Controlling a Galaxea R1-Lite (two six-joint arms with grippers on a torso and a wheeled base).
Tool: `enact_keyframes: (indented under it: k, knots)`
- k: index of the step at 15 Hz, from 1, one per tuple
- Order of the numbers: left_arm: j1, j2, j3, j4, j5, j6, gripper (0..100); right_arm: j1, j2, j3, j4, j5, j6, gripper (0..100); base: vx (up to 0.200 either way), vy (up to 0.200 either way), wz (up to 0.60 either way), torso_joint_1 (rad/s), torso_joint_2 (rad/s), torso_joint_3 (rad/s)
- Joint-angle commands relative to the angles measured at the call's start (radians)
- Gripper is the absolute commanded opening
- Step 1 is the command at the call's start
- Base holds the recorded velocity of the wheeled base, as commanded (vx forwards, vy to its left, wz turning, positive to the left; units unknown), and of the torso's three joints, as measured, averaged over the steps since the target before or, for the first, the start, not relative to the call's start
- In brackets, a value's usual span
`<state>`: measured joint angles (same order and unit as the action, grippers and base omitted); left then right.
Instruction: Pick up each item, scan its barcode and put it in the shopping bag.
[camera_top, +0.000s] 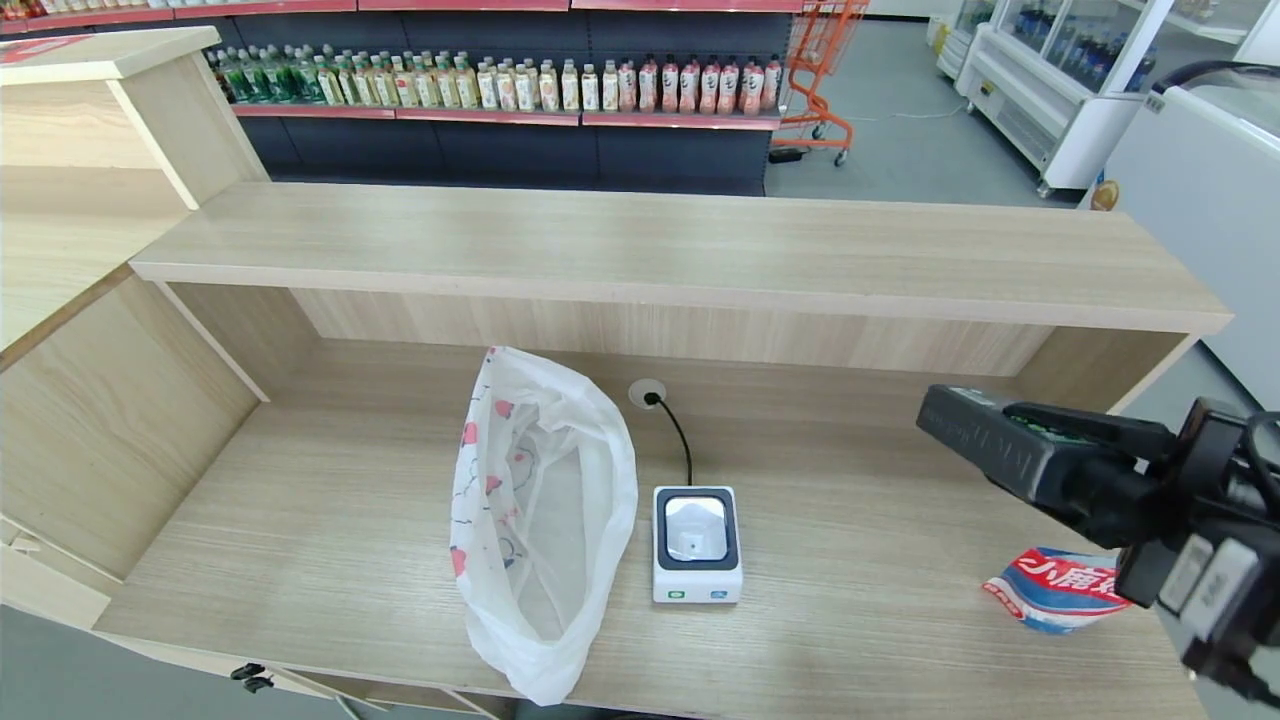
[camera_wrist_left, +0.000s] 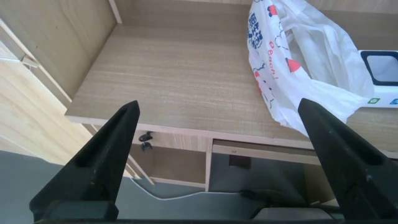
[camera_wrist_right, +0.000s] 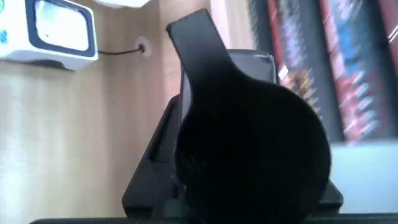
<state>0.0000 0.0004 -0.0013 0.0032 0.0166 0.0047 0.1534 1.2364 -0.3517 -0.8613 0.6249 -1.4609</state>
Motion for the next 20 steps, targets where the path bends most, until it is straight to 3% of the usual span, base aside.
enact_keyframes:
  k: [1,2,3,4,6,8,10,20]
  knots:
    - [0.000,0.000,0.000,0.000,0.000,0.000,100,0.021,-0.015,0.016,-0.002,0.271,-0.423,0,0.000,0.000,0.00,0.000,0.00,0.000]
    - [0.000,0.000,0.000,0.000,0.000,0.000,100,0.089,0.006,0.030,0.034,0.348,-0.650,0,0.000,0.000,0.00,0.000,0.00,0.000]
    - [0.000,0.000,0.000,0.000,0.000,0.000,100,0.204,0.052,0.028,0.119,0.348,-0.829,0,0.000,0.000,0.00,0.000,0.00,0.000]
    - [0.000,0.000,0.000,0.000,0.000,0.000,100,0.310,0.117,0.026,0.215,0.335,-0.940,0,0.000,0.000,0.00,0.000,0.00,0.000]
    - [0.000,0.000,0.000,0.000,0.000,0.000,100,0.448,0.195,0.026,0.283,0.328,-1.096,0,0.000,0.000,0.00,0.000,0.00,0.000]
    - [0.000,0.000,0.001,0.000,0.000,0.000,100,0.462,0.189,0.025,0.283,0.409,-1.176,0,0.000,0.000,0.00,0.000,0.00,0.000]
    - [0.000,0.000,0.001,0.000,0.000,0.000,100,0.457,0.179,-0.004,0.265,0.420,-1.225,0,0.000,0.000,0.00,0.000,0.00,0.000]
    - [0.000,0.000,0.000,0.000,0.000,0.000,100,0.420,0.543,-0.297,0.232,0.443,-1.236,0,0.000,0.000,0.00,0.000,0.00,0.000]
